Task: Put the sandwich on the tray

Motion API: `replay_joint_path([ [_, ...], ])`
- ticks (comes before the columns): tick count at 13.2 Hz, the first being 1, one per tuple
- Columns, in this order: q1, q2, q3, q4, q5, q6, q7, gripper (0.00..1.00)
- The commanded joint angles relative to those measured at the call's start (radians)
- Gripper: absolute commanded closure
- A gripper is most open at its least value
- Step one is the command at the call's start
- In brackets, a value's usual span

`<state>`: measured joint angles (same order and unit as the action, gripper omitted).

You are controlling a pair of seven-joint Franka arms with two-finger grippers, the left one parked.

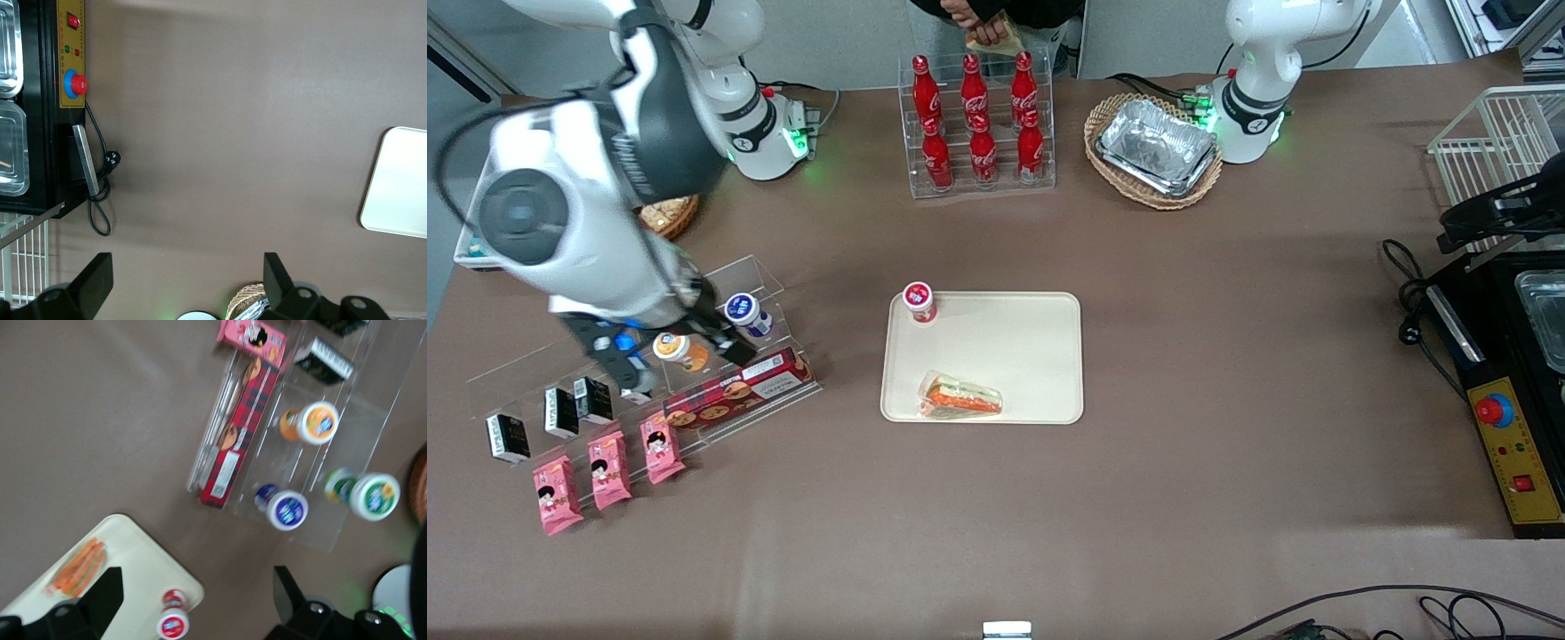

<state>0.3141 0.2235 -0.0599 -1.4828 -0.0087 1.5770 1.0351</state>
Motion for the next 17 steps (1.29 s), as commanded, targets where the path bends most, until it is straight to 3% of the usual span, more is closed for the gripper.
replay_joint_path([
  [1, -0.072, -0.055, 0.006, -0.016, 0.0, -0.034, -0.215, 0.0],
  [6, -0.157, -0.059, -0.027, -0.011, -0.004, 0.047, -0.6, 0.0],
  [9, -0.226, -0.059, -0.029, -0.008, 0.001, 0.09, -1.015, 0.0],
  [10, -0.255, -0.07, -0.026, -0.008, 0.007, 0.095, -1.083, 0.0],
  [17, -0.32, -0.249, -0.024, -0.155, 0.01, 0.054, -1.069, 0.0],
])
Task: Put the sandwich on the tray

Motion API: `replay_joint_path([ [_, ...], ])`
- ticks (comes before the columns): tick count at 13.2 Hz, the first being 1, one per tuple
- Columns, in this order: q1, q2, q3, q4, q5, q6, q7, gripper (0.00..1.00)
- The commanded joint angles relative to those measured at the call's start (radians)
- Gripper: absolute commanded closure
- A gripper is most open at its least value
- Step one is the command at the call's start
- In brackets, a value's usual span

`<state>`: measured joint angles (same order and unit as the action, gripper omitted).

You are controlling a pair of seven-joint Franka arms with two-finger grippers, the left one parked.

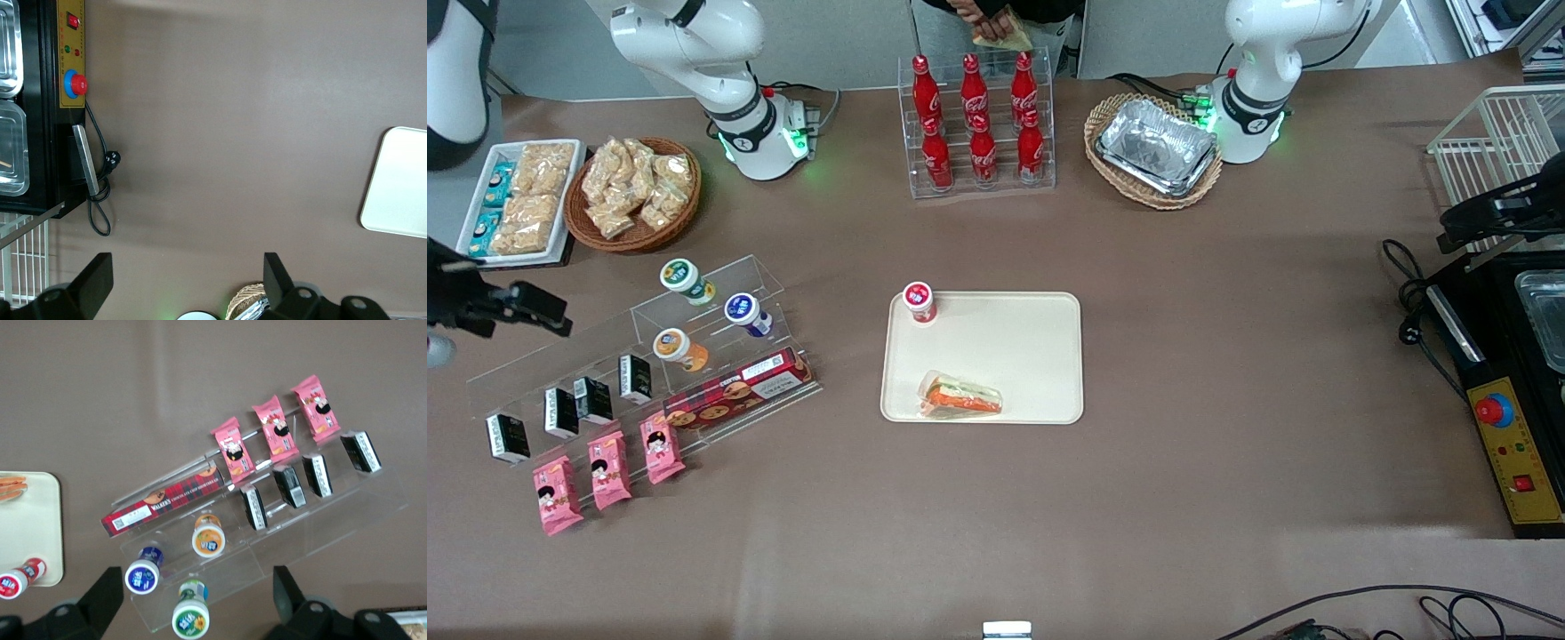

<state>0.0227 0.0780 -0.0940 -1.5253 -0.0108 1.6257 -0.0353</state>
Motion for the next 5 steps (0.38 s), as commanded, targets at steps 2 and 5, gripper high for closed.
replay_joint_path([
  [2, -0.027, -0.132, 0.017, -0.118, 0.018, -0.025, 0.017, 0.0],
  [5, -0.029, -0.126, 0.02, -0.114, 0.02, -0.041, 0.011, 0.0],
])
